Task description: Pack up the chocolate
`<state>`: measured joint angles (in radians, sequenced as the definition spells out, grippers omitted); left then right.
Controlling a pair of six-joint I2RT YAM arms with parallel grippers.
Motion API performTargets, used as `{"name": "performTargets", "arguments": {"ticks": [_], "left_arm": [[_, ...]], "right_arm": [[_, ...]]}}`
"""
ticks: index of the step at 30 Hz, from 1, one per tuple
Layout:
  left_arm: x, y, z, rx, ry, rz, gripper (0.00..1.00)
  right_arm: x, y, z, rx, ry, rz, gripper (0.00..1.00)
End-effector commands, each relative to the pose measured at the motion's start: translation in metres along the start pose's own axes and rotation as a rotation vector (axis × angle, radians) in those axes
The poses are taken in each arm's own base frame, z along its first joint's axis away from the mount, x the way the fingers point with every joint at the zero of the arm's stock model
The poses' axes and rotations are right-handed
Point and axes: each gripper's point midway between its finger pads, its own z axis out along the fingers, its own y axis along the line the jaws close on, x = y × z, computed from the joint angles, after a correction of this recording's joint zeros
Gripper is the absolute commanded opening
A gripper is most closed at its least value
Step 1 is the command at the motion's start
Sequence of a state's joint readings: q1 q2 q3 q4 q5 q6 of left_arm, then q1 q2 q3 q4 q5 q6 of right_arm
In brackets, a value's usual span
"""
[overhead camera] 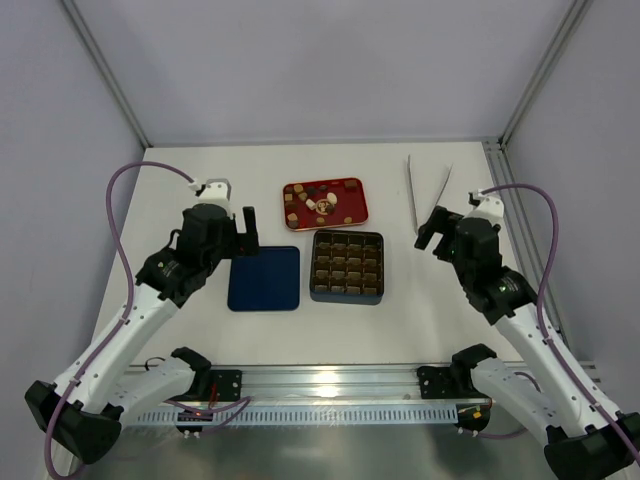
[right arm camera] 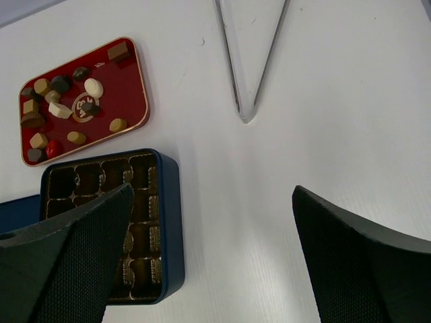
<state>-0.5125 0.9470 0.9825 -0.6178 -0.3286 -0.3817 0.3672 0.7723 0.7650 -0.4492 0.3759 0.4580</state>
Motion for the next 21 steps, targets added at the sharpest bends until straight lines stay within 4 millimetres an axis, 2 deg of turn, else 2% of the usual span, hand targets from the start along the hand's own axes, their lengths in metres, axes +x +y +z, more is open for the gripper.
{"name": "performTargets", "arguments": {"ticks": [1, 6, 8, 9, 10, 11, 12, 13, 14, 15, 16, 20, 21], "left_arm": [[-0.008, -0.005, -0.001, 0.025, -0.036, -0.003, 1.00], [-0.009, -0.008, -0.001, 0.038, -0.030, -0.007, 1.00], [-0.007, -0.009, -0.001, 0.045, -0.023, -0.008, 1.00], [-0.007, -0.009, -0.001, 0.046, -0.019, -0.009, 1.00], [-0.008, -0.010, -0.002, 0.049, -0.020, -0.009, 1.00], [-0.007, -0.010, -0.002, 0.050, -0.016, -0.007, 1.00], [-0.007, -0.009, -0.003, 0.049, -0.015, -0.005, 1.00], [-0.007, -0.010, -0.003, 0.050, -0.016, -0.007, 1.00], [-0.006, -0.009, -0.004, 0.052, -0.014, -0.005, 1.00], [-0.008, -0.010, -0.004, 0.053, -0.018, -0.004, 1.00], [-0.008, -0.010, -0.005, 0.057, -0.019, -0.003, 1.00], [-0.007, -0.012, -0.004, 0.067, -0.011, 0.001, 1.00], [-0.007, -0.013, -0.004, 0.073, -0.010, 0.003, 1.00]], "right_arm": [[-0.018, 0.003, -0.004, 0.011, -0.028, -0.007, 1.00], [-0.024, 0.013, 0.010, 0.027, 0.028, -0.074, 1.00], [-0.030, 0.019, 0.022, 0.038, 0.056, -0.111, 1.00], [-0.042, 0.022, 0.026, 0.036, 0.046, -0.127, 1.00], [-0.036, 0.018, 0.044, 0.049, 0.103, -0.130, 1.00], [-0.037, 0.013, 0.053, 0.051, 0.127, -0.119, 1.00], [-0.045, 0.013, 0.062, 0.043, 0.140, -0.102, 1.00], [-0.043, 0.019, 0.070, -0.017, 0.177, -0.079, 1.00], [-0.033, 0.003, 0.092, 0.017, 0.235, -0.060, 1.00], [-0.041, 0.006, 0.099, 0.003, 0.237, -0.064, 1.00], [-0.040, 0.005, 0.108, 0.007, 0.255, -0.069, 1.00], [-0.031, 0.000, 0.150, 0.062, 0.324, -0.086, 1.00], [-0.025, -0.003, 0.166, 0.076, 0.348, -0.086, 1.00]]}}
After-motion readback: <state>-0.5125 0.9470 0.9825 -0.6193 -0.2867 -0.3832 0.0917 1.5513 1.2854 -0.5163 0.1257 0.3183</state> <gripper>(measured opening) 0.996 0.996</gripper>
